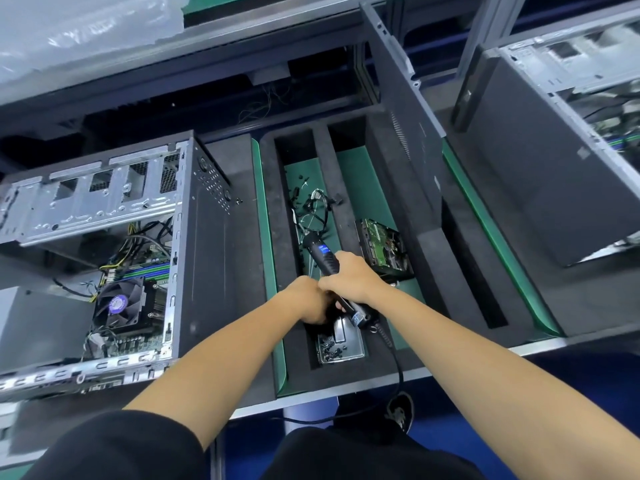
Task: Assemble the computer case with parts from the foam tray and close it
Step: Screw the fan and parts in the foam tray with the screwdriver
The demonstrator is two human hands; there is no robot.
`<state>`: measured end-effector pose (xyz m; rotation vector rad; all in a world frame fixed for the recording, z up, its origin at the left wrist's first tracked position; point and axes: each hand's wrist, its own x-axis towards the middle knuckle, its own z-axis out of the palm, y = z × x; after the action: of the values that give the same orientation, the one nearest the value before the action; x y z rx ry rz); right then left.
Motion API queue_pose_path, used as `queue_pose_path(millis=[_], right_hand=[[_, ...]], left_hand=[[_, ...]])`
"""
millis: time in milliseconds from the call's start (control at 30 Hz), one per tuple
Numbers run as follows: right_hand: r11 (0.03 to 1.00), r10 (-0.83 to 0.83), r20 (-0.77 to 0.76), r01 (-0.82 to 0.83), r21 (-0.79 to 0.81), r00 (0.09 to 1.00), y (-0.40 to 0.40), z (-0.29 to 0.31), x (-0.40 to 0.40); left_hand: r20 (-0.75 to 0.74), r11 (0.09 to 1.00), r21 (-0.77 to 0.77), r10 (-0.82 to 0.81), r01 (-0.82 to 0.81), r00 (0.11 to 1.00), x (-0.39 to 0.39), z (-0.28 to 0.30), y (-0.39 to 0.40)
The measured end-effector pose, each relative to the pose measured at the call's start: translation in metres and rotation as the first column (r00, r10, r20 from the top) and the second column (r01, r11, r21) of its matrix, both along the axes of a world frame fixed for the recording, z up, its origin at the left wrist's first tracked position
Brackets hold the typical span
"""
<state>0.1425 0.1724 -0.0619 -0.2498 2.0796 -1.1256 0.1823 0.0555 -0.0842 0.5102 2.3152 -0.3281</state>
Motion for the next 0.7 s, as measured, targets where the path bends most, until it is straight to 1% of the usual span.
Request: queue_pose_path(millis=[67,133,200,267,367,500,567,700], right_hand=[[0.998,-0.063,-0.006,0.063,-0.031,0.998,0.001,0.003,-0.004],[0.989,-0.133,0.015,0.134,-0.059,0.991,0.001,0.005,-0.009],[0.985,-0.154,0.048,0.157,-0.077,0.987,0.001,0.005,-0.011],[0.988,-0.130,0.064,0.135,-0.079,0.989,0.001,0.004,-0.009],[0.995,-0.094,0.032,0.096,-0.032,0.995,-0.004,0.001,-0.005],[0.995,-0.097,0.026,0.098,-0.017,0.995,-0.006,0.000,-0.006],[0.996,-0.091,0.025,0.092,-0.012,0.995,-0.006,0.000,-0.005],[0.997,-0.060,-0.025,0.061,0.039,0.998,-0.007,-0.001,-0.002]], left_hand=[[-0.011,0.999,0.029,-0.040,0.040,0.999,0.008,-0.004,0.006],[-0.006,0.997,0.068,-0.032,0.032,0.999,0.013,-0.005,0.015],[0.024,0.997,0.076,-0.032,0.030,0.999,0.016,-0.007,0.024],[0.084,0.997,0.047,-0.072,0.068,0.994,0.019,-0.013,0.032],[0.155,0.996,0.020,-0.093,0.091,0.984,0.023,-0.017,0.040],[0.138,0.995,0.058,-0.091,0.083,0.986,0.026,-0.018,0.042],[0.121,0.990,0.081,-0.127,0.117,0.985,0.027,-0.017,0.041],[0.101,0.981,0.097,-0.180,0.170,0.979,0.029,-0.014,0.040]])
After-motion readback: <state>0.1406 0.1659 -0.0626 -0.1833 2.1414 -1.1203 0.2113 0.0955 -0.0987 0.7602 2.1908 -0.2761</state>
